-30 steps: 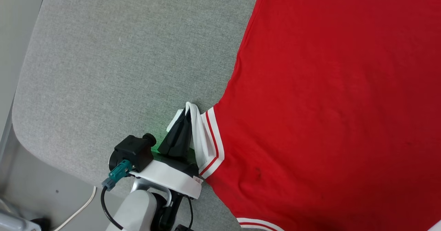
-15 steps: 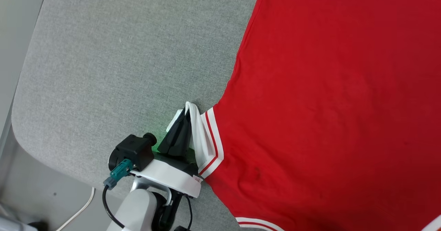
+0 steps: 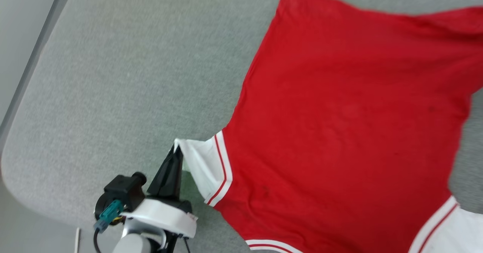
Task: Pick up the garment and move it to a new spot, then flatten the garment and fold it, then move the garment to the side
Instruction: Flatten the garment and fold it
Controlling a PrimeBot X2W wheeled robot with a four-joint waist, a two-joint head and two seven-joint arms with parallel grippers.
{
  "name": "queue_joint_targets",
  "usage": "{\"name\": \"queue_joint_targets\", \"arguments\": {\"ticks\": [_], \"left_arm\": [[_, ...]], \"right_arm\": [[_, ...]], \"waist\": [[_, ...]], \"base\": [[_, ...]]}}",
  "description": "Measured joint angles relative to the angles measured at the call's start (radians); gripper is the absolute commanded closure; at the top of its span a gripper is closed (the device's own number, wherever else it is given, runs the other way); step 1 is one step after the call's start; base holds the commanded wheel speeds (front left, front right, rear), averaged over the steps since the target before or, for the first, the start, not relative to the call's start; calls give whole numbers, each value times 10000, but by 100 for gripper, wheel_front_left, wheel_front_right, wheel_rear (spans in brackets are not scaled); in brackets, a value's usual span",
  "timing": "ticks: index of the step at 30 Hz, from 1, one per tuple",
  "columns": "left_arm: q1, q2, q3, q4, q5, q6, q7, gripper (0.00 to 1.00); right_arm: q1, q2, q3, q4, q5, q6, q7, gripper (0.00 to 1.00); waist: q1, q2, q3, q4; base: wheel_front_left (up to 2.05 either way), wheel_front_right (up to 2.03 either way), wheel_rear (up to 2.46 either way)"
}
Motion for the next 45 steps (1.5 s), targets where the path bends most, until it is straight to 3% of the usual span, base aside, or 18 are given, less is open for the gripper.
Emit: {"name": "queue_joint_targets", "arguments": {"ticks": [12, 23, 36, 44, 45], "left_arm": [[1255, 508, 558, -159, -190, 430, 113, 100], [2030, 819, 836, -481, -370, 688, 314, 100], [2285, 1012, 853, -571, -460, 721, 385, 100], [2265, 1041, 763, -518, -458, 780, 385, 100], [2266, 1041, 763, -510, -460, 780, 384, 100]], "right_arm": [[2751, -389, 105, -665, 803, 0, -1383, 100], [6318, -531, -571, -1181, 1179, 0, -1912, 100], [9831, 732, -1425, -1237, 1197, 0, -1944, 100], [10779, 1300, -1549, -1206, 974, 2, -1806, 100], [10777, 1396, -1695, -1198, 928, 4, -1896, 81]], "waist": [[-1, 1, -1716, -1412], [-2, 0, -2778, -2447], [-1, 0, -3044, -2646], [0, 0, -3034, -2585], [0, 0, -3039, -2596]], "base": [[0, 0, 0], [0, 0, 0], [0, 0, 0], [0, 0, 0], [0, 0, 0]]}}
